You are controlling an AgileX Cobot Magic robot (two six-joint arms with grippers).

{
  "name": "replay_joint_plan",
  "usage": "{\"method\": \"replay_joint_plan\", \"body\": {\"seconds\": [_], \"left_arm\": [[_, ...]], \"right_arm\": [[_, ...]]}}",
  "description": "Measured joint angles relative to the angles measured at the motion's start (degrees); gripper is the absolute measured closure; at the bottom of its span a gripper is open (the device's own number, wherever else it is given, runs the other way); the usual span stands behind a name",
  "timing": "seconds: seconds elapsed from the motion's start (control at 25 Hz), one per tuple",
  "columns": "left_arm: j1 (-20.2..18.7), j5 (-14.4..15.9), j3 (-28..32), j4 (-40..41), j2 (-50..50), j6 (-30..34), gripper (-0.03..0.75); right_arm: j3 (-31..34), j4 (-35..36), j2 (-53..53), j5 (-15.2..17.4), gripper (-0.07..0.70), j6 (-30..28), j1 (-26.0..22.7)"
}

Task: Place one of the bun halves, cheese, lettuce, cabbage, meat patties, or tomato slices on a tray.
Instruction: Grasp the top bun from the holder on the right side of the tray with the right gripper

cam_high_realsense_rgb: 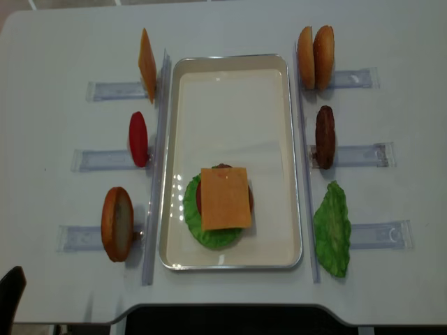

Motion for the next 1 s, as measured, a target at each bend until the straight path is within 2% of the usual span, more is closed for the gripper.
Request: {"method": "replay_joint_plan", "body": {"seconds": [0.32, 0.64, 1.0], "left_arm": [[0.0, 0.0, 0.0, 0.0, 0.0, 0.0, 0.272], [0.0, 0.0, 0.0, 0.0, 0.0, 0.0, 0.272], [0.0, 0.0, 0.0, 0.0, 0.0, 0.0, 0.272]], "right_arm": [[0.0, 0.0, 0.4, -0.2, 0.341, 0.0, 0.0], [-1.7, 0.0, 8.0, -1.8, 0.341, 0.0, 0.0], [-11.7, 0.0, 22.7, -2.4, 0.341, 0.0, 0.0]]}}
